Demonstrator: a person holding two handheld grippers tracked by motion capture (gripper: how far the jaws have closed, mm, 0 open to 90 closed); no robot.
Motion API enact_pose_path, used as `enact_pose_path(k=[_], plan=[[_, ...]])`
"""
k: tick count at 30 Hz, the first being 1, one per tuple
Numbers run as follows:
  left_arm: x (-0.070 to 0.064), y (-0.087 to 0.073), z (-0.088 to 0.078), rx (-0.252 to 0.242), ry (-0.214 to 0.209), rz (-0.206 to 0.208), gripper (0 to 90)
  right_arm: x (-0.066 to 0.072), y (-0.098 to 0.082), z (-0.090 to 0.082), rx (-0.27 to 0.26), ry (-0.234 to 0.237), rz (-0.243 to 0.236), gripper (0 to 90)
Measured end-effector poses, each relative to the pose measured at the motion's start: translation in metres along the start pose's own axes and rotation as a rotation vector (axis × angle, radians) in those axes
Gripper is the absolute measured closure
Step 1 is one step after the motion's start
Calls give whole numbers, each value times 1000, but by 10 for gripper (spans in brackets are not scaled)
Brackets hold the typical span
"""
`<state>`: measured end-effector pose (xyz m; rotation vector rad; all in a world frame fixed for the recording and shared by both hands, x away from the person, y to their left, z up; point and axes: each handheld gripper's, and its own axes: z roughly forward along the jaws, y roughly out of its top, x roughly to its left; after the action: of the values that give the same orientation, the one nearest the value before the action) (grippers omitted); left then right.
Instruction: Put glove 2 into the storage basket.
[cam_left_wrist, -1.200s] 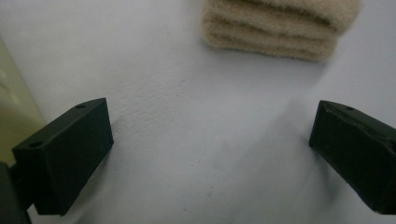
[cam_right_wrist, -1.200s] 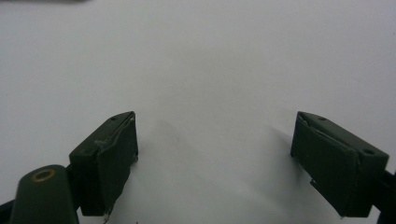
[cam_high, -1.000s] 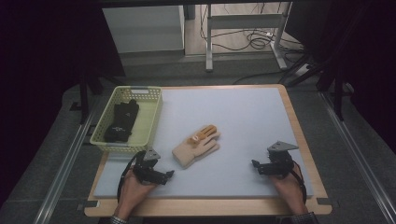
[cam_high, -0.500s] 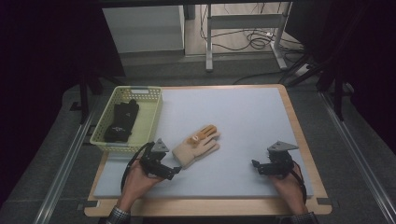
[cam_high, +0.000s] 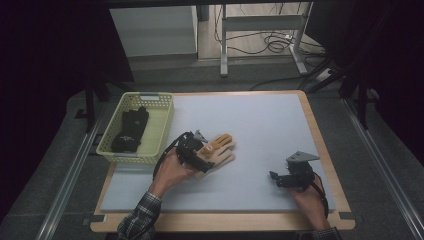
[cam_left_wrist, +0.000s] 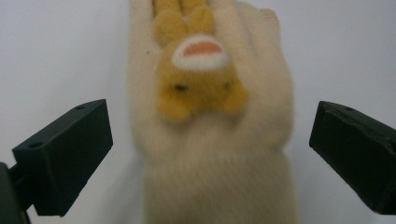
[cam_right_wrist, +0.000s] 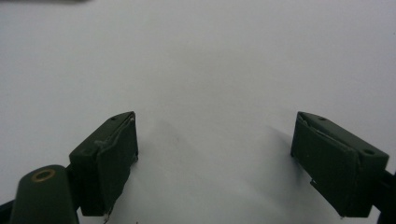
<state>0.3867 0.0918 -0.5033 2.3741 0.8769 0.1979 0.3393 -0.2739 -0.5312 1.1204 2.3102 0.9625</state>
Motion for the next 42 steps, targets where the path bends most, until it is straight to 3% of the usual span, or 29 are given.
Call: enact_pose_path(k=[3, 6, 9, 16, 21, 29, 36, 42], plan=[[1, 3, 14, 28, -26, 9, 0, 0, 0, 0, 0, 0, 0, 144], [-3, 5, 28, 82, -5, 43, 8, 0, 0, 0, 0, 0, 0, 145], [-6, 3, 31, 85, 1, 52, 49, 0, 0, 0, 1, 0, 1, 144], [-12, 0, 20, 74, 12, 22, 398, 0, 0, 0, 1, 0, 1, 144], [-15, 0, 18, 69, 17, 13, 531, 0, 0, 0, 1, 0, 1, 144], [-14, 0, 7, 51, -9, -29, 566, 0, 0, 0, 0, -1, 0, 144], [-11, 11, -17, 41, 35, -61, 561, 0, 0, 0, 0, -1, 1, 145], [-1, 21, -40, 26, 80, -83, 553, 0, 0, 0, 0, 0, 1, 144]])
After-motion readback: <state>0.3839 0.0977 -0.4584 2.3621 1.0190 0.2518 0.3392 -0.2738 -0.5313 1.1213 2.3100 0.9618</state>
